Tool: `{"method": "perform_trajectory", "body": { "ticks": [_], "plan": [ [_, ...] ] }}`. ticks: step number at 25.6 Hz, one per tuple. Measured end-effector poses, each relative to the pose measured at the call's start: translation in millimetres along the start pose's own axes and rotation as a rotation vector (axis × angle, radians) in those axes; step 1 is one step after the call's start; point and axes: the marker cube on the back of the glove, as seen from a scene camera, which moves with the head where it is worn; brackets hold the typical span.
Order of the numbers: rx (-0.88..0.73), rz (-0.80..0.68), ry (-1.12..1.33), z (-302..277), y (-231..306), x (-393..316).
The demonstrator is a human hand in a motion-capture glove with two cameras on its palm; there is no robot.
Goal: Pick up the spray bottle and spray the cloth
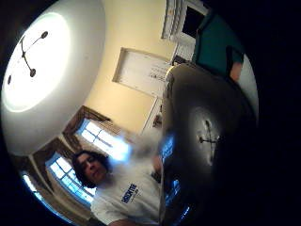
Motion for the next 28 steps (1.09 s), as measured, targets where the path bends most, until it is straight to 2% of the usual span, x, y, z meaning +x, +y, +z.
{"method": "perform_trajectory", "body": {
  "ticks": [12, 17, 28],
  "plan": [
    [0.007, 0.052, 0.019, 90, -38, 78],
    [0.038, 0.066, -0.006, 101, -37, 105],
    [0.064, 0.029, 0.004, 105, -43, 110]
  ]
}}
